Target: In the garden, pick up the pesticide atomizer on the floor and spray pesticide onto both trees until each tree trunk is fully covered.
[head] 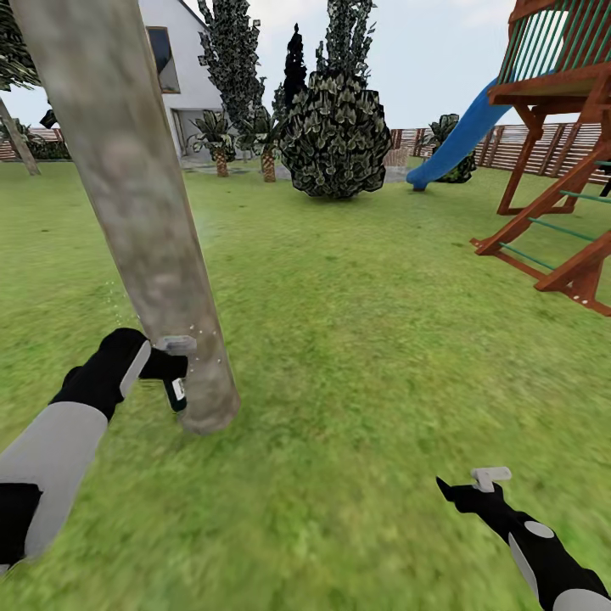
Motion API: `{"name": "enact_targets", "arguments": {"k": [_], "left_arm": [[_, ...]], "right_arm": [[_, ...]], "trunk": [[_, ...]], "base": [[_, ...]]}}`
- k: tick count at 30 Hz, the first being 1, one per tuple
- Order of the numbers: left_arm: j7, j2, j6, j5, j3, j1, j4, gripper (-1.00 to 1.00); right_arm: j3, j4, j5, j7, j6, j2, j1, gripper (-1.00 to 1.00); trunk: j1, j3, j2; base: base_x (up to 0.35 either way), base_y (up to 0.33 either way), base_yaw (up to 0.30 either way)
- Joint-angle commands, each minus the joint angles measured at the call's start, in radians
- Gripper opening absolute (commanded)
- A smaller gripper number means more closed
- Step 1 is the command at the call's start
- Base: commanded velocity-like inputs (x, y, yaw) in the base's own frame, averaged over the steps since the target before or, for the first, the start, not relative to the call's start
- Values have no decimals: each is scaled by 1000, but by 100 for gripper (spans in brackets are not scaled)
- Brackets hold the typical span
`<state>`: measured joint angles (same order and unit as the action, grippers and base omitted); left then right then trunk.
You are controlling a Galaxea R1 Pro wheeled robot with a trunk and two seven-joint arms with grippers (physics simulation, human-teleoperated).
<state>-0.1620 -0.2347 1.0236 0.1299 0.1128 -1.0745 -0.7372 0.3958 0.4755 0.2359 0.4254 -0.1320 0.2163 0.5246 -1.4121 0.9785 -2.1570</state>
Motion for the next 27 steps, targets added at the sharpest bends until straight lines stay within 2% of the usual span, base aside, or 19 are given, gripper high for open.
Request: {"name": "enact_targets", "arguments": {"k": [1, 6, 10, 20, 22, 24, 27], "left_arm": [[0, -1, 1, 0, 1, -18, 1, -100], [-1, -2, 5, 0, 2, -76, 8, -100], [-1, -4, 6, -2, 2, -129, 63, -100], [0, -4, 4, -4, 2, -132, 55, -100], [1, -4, 4, -30, 2, -149, 61, -100], [1, -5, 5, -85, 1, -185, 68, -100], [1, -7, 6, -108, 1, -246, 104, -100]], "right_arm": [[0, 0, 0, 0, 0, 0, 0, 100], [0, -1, 0, 0, 0, 0, 0, 100], [0, 0, 0, 0, 0, 0, 0, 100], [0, 0, 0, 0, 0, 0, 0, 100], [0, 0, 0, 0, 0, 0, 0, 100], [0, 0, 0, 0, 0, 0, 0, 100], [0, 0, 0, 0, 0, 0, 0, 100]], "trunk": [[0, 0, 0], [0, 0, 0], [0, 0, 0], [0, 0, 0], [0, 0, 0], [0, 0, 0], [0, 0, 0]], "base": [[0, 0, 0], [0, 0, 0], [0, 0, 0], [-150, 0, 0], [-8, 0, 0], [-2, 0, 0], [0, 0, 0]]}}
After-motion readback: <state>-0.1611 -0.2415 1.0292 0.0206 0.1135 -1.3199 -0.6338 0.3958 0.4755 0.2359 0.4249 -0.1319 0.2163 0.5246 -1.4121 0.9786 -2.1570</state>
